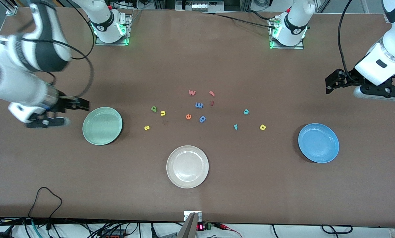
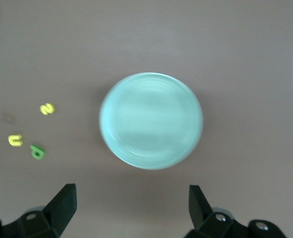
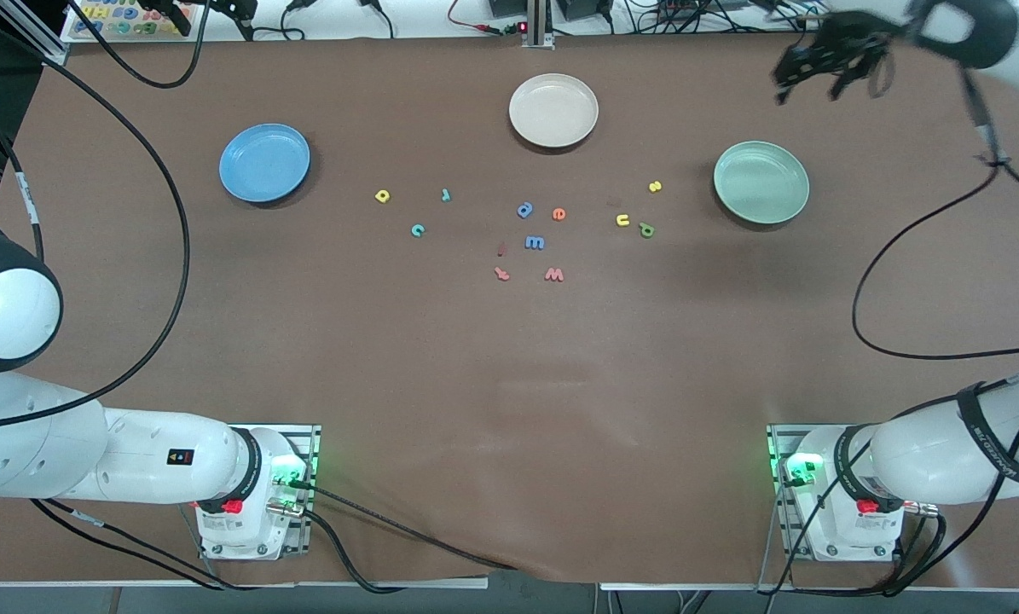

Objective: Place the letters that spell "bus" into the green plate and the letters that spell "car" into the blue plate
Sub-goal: 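Lower the right gripper and grasp the yellow letter S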

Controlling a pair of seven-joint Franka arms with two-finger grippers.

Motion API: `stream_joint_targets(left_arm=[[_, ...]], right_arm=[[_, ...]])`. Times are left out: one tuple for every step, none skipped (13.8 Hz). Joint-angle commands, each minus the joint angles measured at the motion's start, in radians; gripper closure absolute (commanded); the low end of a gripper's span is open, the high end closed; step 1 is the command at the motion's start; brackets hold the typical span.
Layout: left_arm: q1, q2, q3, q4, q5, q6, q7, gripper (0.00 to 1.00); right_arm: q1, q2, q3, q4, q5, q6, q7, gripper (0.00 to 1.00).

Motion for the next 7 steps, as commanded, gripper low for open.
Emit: stream_joint_targets(left_arm=[[-0.007, 0.014, 0.001, 0.030, 0.021, -0.014, 0.006, 0.00], [-0.007, 0.014, 0.001, 0.030, 0.021, -0.014, 0.006, 0.00], [-0.007, 0.014, 0.001, 0.030, 0.021, -0.014, 0.006, 0.00], [-0.007, 0.014, 0.001, 0.030, 0.021, -0.014, 0.006, 0.00], [-0.005, 0.014, 0.001, 0.030, 0.021, -0.014, 0.006, 0.00], [-0.005, 0.014, 0.001, 0.030, 0.021, -0.014, 0.006, 0.00], [-0.005, 0.014, 0.001, 0.030, 0.021, -0.014, 0.006, 0.00]], right_arm=[[0.132, 0.081, -0.008, 0.014, -0.005, 0.072, 0.185, 0.00], [0.161, 0.117, -0.008, 0.014, -0.005, 0.104, 0.210, 0.00], [0.187, 0.147, -0.008, 0.014, -0.008, 0.120, 0.212, 0.00], [0.209, 0.184, -0.008, 0.016, -0.014, 0.144, 0.212, 0.00], [0.232, 0.222, -0.008, 0.017, -0.012, 0.186, 0.215, 0.00], [0.264, 0.259, -0.009, 0.017, -0.009, 0.230, 0.236, 0.00], [0.278, 0.293, -0.011, 0.023, -0.014, 0.267, 0.271, 0.00]])
